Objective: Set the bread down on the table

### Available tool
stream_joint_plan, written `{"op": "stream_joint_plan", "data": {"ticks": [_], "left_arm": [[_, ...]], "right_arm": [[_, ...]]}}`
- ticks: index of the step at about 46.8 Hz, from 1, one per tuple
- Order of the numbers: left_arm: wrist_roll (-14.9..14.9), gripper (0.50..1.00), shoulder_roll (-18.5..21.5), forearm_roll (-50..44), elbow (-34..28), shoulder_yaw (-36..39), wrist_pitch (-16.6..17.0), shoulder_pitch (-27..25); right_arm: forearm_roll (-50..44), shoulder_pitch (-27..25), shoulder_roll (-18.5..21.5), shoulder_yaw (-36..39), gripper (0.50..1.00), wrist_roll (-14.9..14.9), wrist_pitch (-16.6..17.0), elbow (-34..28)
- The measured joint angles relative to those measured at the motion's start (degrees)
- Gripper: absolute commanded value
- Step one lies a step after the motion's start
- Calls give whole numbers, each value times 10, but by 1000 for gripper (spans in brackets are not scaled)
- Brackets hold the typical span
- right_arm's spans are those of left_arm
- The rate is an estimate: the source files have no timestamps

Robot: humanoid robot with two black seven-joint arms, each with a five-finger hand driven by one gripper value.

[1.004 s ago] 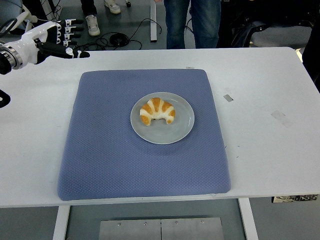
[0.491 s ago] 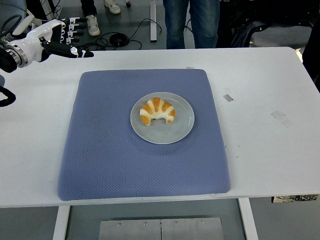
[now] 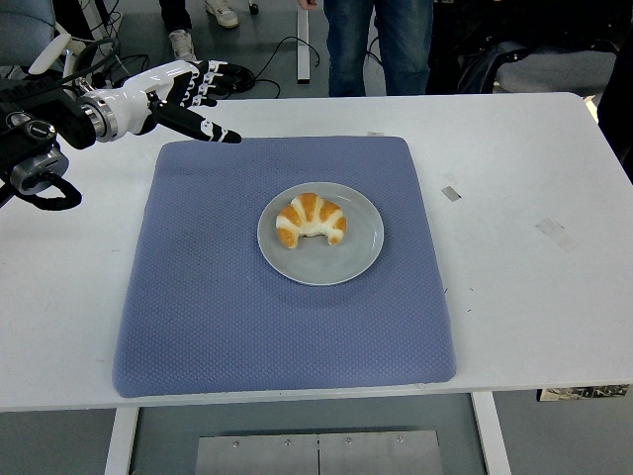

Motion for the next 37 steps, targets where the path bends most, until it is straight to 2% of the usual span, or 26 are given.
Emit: {"op": "stream_joint_plan", "data": {"ticks": [10, 23, 37], "left_arm": [[26, 936, -11, 78, -54, 14, 0, -20], [31, 931, -31, 111, -61, 38, 0, -37], [40, 908, -69, 150, -68, 55, 0, -37]], "right_arm": [[0, 0, 0, 0, 1000, 0, 0, 0], [0, 0, 0, 0, 1000, 0, 0, 0], [0, 0, 0, 0, 1000, 0, 0, 0]]}}
